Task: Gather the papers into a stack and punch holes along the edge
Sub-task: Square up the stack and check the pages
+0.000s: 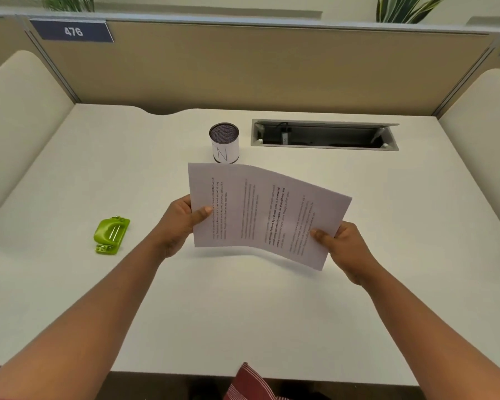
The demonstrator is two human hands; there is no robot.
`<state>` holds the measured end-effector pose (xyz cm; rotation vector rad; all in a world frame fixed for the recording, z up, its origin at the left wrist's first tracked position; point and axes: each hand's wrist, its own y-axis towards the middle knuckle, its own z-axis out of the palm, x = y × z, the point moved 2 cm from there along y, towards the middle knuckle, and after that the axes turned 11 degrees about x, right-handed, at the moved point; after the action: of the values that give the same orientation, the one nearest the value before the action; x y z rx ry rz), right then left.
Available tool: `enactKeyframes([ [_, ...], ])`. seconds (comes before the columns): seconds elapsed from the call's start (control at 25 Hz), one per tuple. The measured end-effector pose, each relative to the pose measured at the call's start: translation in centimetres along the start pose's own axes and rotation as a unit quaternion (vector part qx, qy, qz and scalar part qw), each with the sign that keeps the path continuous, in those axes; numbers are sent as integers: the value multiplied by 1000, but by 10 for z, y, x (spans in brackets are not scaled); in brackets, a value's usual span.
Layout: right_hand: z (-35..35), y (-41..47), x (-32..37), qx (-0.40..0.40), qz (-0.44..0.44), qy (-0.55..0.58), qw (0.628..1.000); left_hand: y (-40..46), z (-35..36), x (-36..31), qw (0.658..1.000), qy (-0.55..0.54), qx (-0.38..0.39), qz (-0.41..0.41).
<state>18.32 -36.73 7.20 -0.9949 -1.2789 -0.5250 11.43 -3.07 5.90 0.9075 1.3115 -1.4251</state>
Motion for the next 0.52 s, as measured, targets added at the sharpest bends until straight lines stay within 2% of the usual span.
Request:
enactKeyframes([
  [0.24,10,-4,-1,-89,-51,14,995,-12,30,3,991,19,-105,84],
  [0.36,20,-7,-14,-93,-30,11,995,-17,36,28,989,27,-134,65],
  [0.52,31,-12,-28,-77,-4,-32,997,-23,43,52,990,39,-135,32],
])
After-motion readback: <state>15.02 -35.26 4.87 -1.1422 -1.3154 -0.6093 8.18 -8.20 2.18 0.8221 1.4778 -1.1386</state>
